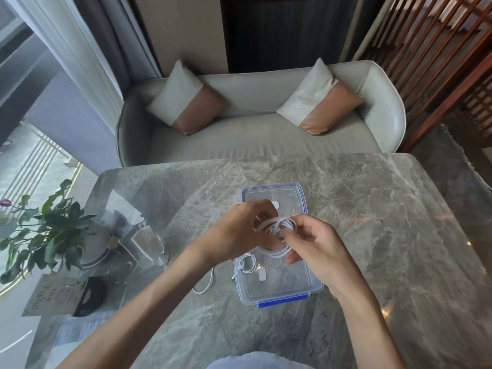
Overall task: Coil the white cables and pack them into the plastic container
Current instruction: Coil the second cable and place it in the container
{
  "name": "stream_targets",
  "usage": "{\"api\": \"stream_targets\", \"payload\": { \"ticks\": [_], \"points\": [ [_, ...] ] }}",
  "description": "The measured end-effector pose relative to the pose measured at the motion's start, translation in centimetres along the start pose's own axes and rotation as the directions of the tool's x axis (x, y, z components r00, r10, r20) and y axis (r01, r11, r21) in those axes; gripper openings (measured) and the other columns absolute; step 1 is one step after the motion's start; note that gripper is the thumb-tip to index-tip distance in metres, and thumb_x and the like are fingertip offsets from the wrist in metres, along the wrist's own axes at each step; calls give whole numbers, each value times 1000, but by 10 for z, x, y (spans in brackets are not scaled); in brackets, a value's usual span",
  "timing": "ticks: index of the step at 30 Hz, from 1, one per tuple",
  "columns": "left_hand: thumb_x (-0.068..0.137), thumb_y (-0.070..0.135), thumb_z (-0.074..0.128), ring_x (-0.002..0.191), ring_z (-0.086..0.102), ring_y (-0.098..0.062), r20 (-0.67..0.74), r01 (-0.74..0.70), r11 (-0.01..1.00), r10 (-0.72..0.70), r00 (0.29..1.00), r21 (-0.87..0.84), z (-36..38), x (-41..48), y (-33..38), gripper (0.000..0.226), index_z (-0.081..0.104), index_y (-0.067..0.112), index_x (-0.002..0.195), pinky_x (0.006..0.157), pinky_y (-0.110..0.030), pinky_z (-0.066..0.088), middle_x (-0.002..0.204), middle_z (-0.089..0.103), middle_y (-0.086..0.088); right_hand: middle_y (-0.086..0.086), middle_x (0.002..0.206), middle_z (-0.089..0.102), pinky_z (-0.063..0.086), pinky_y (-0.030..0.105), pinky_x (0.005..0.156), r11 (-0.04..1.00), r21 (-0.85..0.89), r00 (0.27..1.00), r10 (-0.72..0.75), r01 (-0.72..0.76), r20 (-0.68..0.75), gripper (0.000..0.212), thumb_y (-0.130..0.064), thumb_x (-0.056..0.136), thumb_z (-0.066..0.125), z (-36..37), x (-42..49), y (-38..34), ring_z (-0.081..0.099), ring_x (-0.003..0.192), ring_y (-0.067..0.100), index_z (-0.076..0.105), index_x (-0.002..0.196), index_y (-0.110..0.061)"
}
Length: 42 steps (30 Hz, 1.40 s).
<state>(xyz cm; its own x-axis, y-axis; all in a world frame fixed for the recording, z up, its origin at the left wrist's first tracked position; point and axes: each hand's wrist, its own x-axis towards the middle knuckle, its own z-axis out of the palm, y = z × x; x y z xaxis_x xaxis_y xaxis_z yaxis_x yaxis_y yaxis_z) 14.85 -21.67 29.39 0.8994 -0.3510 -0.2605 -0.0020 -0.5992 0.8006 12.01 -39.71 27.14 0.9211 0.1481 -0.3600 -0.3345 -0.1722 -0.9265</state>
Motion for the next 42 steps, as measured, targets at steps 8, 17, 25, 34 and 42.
{"api": "stream_targets", "payload": {
  "ticks": [8, 17, 25, 34, 42],
  "points": [
    [74, 23, 84, 66, 63, -19, -60, -44, 907, 21, 998, -419, 7, -8, -13, 32, 67, 15, 101, 62, -35, 53, 81, 70, -14, 11, 86, 78, 58, 20, 60, 898, 425, 993, 92, -113, 71, 18, -7, 97, 58, -4, 3, -1, 74, 72, 13, 75, 98, -4],
    [79, 32, 78, 55, 52, -2, -106, -4, 996, -5, 994, -91, 16, -12, -20, 22, 61, 21, 87, 56, -25, 46, 66, 62, 9, 2, 86, 79, 59, 22, 64, 975, 211, 997, 58, -67, 48, 18, -10, 98, 57, 7, 1, 4, 74, 73, 10, 75, 100, -12],
    [84, 28, 74, 59, 58, -12, -27, 66, 996, -65, 998, 59, 9, -8, -12, 30, 54, 15, 101, 55, -24, 48, 78, 64, 5, 0, 95, 78, 61, 32, 75, 998, 39, 997, 36, -39, 65, 17, -17, 96, 63, 11, 1, 6, 74, 71, 13, 72, 108, -23],
    [86, 26, 68, 59, 57, -17, -5, 149, 985, -149, 989, 83, 9, -6, -11, 19, 64, 8, 82, 52, -22, 43, 65, 61, 1, -8, 76, 73, 51, 17, 53, 997, 0, 993, -73, 73, -91, 10, -20, 89, 72, 26, 3, 7, 67, 52, 7, 70, 98, -23],
    [89, 35, 68, 73, 59, -16, 260, 290, 655, -146, 955, -698, 8, -19, -24, 24, 74, 15, 100, 63, -23, 51, 92, 71, -3, 0, 83, 72, 53, 23, 57, 977, 214, 999, -6, 13, -31, 28, -22, 89, 73, 20, 8, 6, 63, 61, 11, 65, 113, -9]
  ]
}}
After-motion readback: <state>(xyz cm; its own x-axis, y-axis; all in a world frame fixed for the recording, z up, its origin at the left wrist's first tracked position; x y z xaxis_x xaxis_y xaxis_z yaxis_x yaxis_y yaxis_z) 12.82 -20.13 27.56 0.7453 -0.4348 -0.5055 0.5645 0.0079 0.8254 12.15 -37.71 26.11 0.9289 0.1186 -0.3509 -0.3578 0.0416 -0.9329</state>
